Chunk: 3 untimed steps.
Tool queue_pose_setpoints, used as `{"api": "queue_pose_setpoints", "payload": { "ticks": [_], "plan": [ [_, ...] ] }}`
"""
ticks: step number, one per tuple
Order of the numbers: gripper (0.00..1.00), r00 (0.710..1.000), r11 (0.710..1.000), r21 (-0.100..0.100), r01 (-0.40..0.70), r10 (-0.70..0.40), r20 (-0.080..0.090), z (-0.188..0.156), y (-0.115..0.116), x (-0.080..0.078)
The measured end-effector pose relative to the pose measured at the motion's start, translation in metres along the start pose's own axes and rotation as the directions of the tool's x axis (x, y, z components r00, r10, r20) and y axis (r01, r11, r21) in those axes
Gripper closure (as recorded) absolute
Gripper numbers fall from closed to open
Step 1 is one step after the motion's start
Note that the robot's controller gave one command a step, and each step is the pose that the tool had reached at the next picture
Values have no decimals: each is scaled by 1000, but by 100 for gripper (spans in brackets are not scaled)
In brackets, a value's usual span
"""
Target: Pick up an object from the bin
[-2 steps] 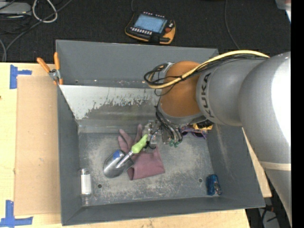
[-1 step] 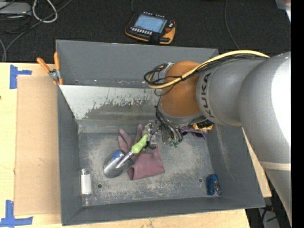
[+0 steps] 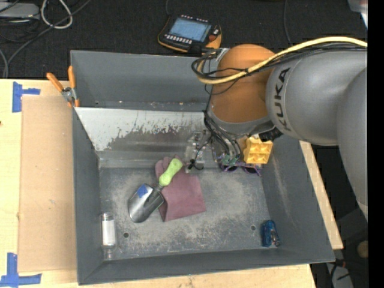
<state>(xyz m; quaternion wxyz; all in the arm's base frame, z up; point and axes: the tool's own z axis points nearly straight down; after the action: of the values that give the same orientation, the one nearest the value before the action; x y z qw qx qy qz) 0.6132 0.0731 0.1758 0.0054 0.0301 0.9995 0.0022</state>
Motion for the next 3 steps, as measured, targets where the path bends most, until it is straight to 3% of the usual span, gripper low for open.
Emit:
{"api": "queue_pose_setpoints", "payload": {
  "ticks": [1, 2, 3],
  "plan": [
    [100, 1000, 1000, 4, -4, 4, -18, -1, -22, 7],
    [100, 991, 991, -1, 131, -131, -11, 81, 55, 41],
    [100, 998, 998, 2, 65, -65, -8, -25, 4, 17]
  ]
}}
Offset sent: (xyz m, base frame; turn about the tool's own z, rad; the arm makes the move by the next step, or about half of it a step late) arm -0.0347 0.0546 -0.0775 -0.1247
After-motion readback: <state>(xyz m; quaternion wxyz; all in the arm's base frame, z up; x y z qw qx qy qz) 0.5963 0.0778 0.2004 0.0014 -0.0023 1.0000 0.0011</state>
